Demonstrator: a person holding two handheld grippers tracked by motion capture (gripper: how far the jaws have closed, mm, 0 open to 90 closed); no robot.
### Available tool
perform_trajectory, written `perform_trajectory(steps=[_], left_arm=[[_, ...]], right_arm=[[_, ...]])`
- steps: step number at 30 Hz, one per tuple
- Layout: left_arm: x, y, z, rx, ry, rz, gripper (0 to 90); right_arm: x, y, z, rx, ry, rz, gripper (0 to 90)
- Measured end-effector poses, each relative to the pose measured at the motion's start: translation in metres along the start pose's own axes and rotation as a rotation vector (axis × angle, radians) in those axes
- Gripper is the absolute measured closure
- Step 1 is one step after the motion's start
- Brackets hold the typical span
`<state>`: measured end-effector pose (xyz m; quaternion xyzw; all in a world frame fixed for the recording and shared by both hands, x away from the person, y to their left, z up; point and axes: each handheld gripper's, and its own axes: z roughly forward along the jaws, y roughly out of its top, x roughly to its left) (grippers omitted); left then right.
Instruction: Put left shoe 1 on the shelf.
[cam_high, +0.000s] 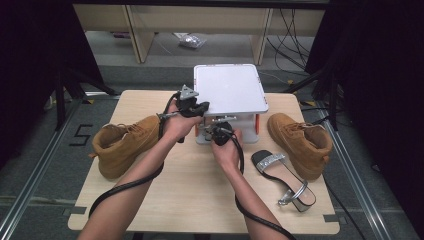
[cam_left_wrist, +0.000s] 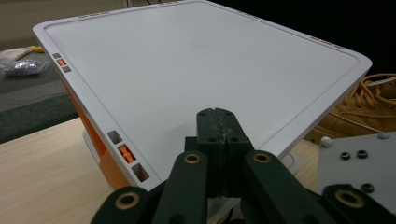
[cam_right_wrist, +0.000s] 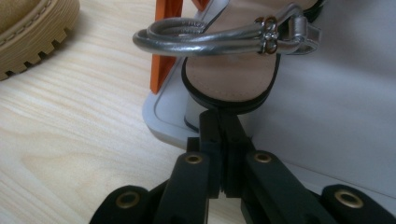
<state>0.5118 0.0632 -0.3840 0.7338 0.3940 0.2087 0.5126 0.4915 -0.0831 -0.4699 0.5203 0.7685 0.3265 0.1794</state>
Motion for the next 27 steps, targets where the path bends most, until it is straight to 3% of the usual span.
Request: perform_trajectory(steps=[8, 15, 27], left_arm=[[0.000, 0.000, 0.000, -0.002, -0.001, -0.002, 88.8], [0.000, -0.001, 0.000, -0.014, -0.003, -0.012, 88.8], [0.000, -0.002, 0.000, -0.013, -0.001, -0.013, 88.7]], right_arm=[[0.001, 0.000, -0.003, -0.005, 0.003, -0.020, 87.9], [-0.002, -0.008, -0.022, 0.005, 0.023, -0.026, 79.9], [-0.024, -0.029, -0.066, 0.056, 0.039, -0.019, 60.3]])
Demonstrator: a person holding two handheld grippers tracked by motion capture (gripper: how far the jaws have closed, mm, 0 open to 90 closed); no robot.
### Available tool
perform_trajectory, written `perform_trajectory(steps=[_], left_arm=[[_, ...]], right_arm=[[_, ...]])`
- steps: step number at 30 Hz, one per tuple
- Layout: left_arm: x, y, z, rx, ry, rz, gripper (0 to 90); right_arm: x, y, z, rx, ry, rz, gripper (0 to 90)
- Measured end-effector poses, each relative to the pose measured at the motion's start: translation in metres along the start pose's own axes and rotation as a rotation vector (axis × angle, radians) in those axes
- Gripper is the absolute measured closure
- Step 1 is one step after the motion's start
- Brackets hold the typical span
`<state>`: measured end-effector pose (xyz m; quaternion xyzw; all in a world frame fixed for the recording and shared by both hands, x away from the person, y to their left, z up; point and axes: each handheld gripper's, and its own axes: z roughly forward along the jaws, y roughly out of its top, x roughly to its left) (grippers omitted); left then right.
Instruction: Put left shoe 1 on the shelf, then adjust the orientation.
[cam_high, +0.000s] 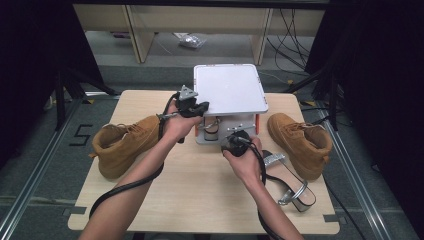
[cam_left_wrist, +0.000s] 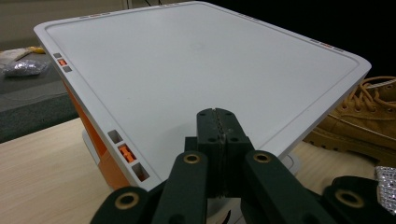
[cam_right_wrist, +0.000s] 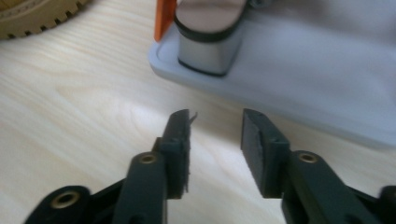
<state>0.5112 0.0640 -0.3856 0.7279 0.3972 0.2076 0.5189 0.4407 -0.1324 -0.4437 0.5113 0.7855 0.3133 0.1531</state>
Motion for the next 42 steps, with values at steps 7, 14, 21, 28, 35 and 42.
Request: perform_trajectory(steps=[7, 14, 21, 28, 35, 42], left_arm=[[0.000, 0.000, 0.000, 0.000, 0.004, 0.002, 88.7], [0.000, 0.000, -0.001, 0.005, 0.005, 0.011, 88.8], [0.000, 0.001, 0.000, 0.010, 0.001, 0.005, 88.7], [0.001, 0.001, 0.000, 0.011, -0.003, -0.009, 88.7], [0.000, 0.002, 0.000, 0.017, 0.000, -0.003, 88.7], [0.000, 0.002, 0.000, 0.015, 0.003, -0.003, 88.8]], right_arm=[[-0.015, -0.017, -0.017, 0.040, -0.001, 0.011, 54.4], [-0.028, -0.032, -0.030, 0.041, 0.011, 0.023, 49.7], [-0.044, -0.044, -0.039, 0.065, 0.026, 0.009, 46.3], [-0.061, -0.049, -0.048, 0.107, 0.004, 0.000, 45.1], [-0.076, -0.056, -0.064, 0.145, -0.003, -0.016, 45.7], [-0.093, -0.063, -0.079, 0.179, -0.041, -0.021, 45.6]])
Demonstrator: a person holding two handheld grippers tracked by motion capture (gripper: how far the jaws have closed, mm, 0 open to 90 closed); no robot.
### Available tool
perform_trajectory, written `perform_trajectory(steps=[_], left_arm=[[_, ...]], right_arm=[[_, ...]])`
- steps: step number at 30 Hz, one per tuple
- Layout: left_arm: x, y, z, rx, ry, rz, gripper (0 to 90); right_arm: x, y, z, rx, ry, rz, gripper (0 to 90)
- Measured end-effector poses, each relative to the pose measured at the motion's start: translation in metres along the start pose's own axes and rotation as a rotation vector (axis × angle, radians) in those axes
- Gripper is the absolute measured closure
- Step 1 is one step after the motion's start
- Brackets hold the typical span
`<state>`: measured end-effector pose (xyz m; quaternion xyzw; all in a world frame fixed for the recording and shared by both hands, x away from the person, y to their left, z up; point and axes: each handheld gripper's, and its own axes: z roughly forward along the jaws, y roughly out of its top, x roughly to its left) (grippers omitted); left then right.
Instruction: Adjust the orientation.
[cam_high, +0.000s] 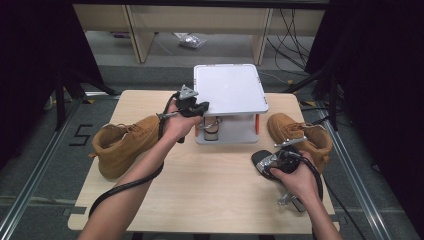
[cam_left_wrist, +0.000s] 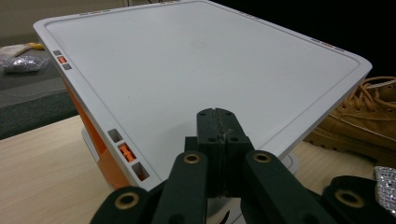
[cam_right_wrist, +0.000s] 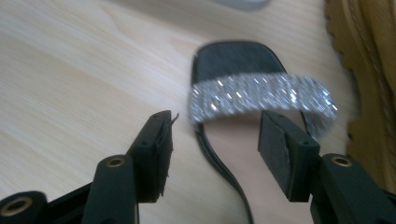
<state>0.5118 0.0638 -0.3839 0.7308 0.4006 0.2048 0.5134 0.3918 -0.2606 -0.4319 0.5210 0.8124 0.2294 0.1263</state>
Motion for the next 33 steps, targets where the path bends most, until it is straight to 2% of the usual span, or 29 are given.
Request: perform_trajectory(steps=[3, 8, 9, 10, 13, 15, 17, 20, 21, 22, 23, 24, 26, 27, 28, 31, 33], left_arm=[[-0.001, 0.001, 0.000, 0.001, 0.002, -0.002, 88.7], [-0.001, 0.001, 0.000, 0.007, 0.002, 0.000, 88.7], [-0.001, 0.001, 0.000, 0.007, 0.003, 0.000, 88.7], [-0.001, 0.001, 0.001, 0.005, 0.003, 0.000, 88.7], [-0.001, 0.001, 0.000, 0.001, 0.004, -0.002, 88.8], [-0.001, 0.001, 0.000, 0.002, 0.004, -0.002, 88.7], [-0.001, 0.001, 0.000, 0.002, 0.005, 0.000, 88.7], [-0.001, 0.001, 0.000, 0.004, 0.005, 0.001, 88.7], [-0.001, 0.001, 0.000, 0.004, 0.005, 0.001, 88.7], [-0.001, 0.001, 0.000, 0.004, 0.005, 0.003, 88.7], [-0.001, 0.001, 0.000, 0.005, 0.005, 0.002, 88.7], [-0.001, 0.001, 0.000, 0.006, 0.005, 0.001, 88.7], [-0.001, 0.001, 0.000, 0.007, 0.005, 0.001, 88.7], [-0.001, 0.001, 0.000, 0.008, 0.005, 0.001, 88.7], [-0.001, 0.001, 0.000, 0.008, 0.005, 0.000, 88.7], [-0.001, 0.001, 0.000, 0.007, 0.006, 0.002, 88.7], [-0.001, 0.001, 0.000, 0.008, 0.007, 0.002, 88.7]], right_arm=[[-0.005, -0.003, -0.005, 0.037, -0.013, -0.010, 45.5], [-0.016, -0.009, -0.010, 0.097, -0.062, -0.026, 43.6], [-0.017, -0.010, -0.009, 0.095, -0.072, -0.042, 43.3], [-0.018, -0.011, -0.009, 0.120, -0.077, -0.039, 42.9], [-0.022, -0.015, -0.006, 0.141, -0.072, -0.047, 41.7], [-0.024, -0.017, -0.003, 0.160, -0.086, -0.053, 41.1], [-0.024, -0.019, -0.002, 0.178, -0.095, -0.039, 40.3], [-0.029, -0.023, 0.003, 0.177, -0.106, -0.063, 39.0], [-0.029, -0.023, 0.003, 0.177, -0.106, -0.063, 39.0], [-0.026, -0.023, 0.002, 0.198, -0.113, -0.034, 38.9], [-0.030, -0.024, 0.005, 0.192, -0.107, -0.064, 38.4], [-0.029, -0.024, 0.006, 0.202, -0.111, -0.051, 37.8], [-0.031, -0.025, 0.009, 0.205, -0.106, -0.066, 37.1], [-0.030, -0.025, 0.011, 0.217, -0.114, -0.053, 36.8], [-0.031, -0.026, 0.012, 0.223, -0.110, -0.061, 36.5], [-0.033, -0.028, 0.019, 0.247, -0.085, -0.046, 36.1], [-0.034, -0.028, 0.022, 0.258, -0.091, -0.051, 37.2]])
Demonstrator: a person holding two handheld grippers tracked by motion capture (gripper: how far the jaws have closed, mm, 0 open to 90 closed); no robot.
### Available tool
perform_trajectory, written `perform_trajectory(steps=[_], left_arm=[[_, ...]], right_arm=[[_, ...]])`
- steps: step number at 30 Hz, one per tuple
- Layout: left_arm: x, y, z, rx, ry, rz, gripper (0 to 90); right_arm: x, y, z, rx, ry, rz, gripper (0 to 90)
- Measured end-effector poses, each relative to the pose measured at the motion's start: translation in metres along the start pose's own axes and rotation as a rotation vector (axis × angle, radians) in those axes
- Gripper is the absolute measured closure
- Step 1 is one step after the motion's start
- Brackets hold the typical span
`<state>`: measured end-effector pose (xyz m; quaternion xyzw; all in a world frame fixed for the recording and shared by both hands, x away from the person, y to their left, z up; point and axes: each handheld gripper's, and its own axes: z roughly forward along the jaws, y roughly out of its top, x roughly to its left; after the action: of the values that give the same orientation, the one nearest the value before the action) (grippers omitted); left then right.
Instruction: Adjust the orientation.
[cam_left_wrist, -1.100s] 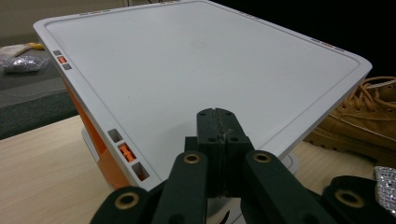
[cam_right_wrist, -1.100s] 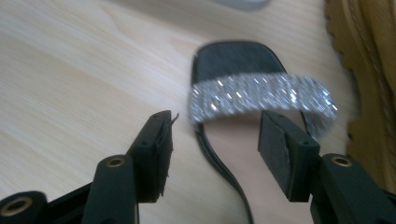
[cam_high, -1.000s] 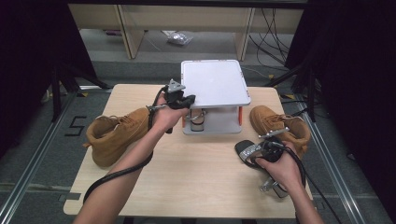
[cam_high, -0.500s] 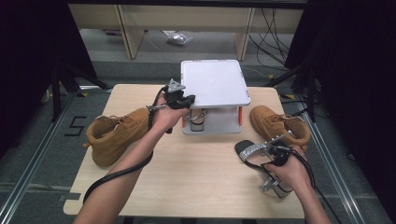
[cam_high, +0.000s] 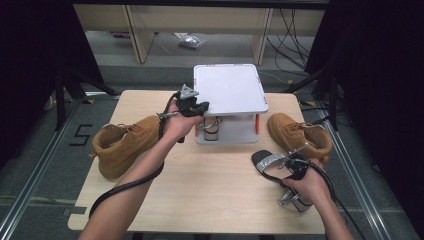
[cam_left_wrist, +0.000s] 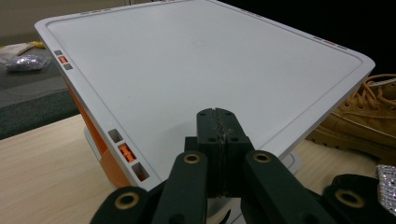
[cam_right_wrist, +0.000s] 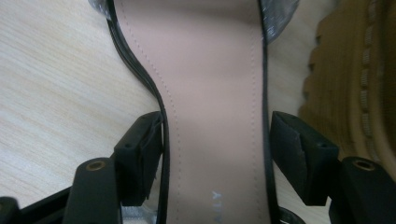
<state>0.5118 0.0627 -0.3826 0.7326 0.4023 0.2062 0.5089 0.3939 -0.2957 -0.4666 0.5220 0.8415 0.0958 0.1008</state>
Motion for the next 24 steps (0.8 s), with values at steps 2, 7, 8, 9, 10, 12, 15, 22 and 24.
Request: perform_trajectory(steps=[2, 7, 8, 9, 10, 12, 15, 22, 24], left_arm=[[0.000, 0.000, 0.000, 0.000, -0.001, 0.000, 88.7], [0.000, 0.000, 0.000, 0.002, -0.001, 0.001, 88.7], [0.000, 0.000, 0.000, 0.002, -0.002, 0.001, 88.7], [0.000, 0.000, 0.000, 0.002, -0.002, 0.001, 88.7], [0.000, 0.000, 0.000, 0.001, -0.002, 0.001, 88.7], [0.000, 0.000, 0.000, 0.001, -0.001, 0.002, 88.7], [0.000, 0.000, 0.000, 0.003, 0.001, 0.005, 88.7], [0.000, 0.000, 0.000, 0.002, 0.000, 0.005, 88.7], [0.000, 0.000, 0.000, 0.003, -0.001, 0.004, 88.7]], right_arm=[[0.002, 0.001, 0.002, 0.016, -0.004, -0.013, 40.9], [0.003, 0.002, 0.003, 0.028, -0.036, -0.022, 42.8], [0.005, 0.002, 0.002, 0.033, -0.026, -0.004, 42.9], [0.006, 0.002, 0.002, 0.030, -0.020, -0.004, 42.9], [0.010, 0.002, 0.002, 0.041, -0.023, 0.006, 42.9], [0.016, 0.003, 0.000, 0.057, -0.004, 0.013, 42.9], [0.024, 0.004, -0.001, 0.069, 0.018, 0.053, 42.9], [0.031, 0.005, -0.002, 0.082, -0.014, 0.120, 42.9], [0.033, 0.007, -0.004, 0.098, 0.009, 0.163, 42.9]])
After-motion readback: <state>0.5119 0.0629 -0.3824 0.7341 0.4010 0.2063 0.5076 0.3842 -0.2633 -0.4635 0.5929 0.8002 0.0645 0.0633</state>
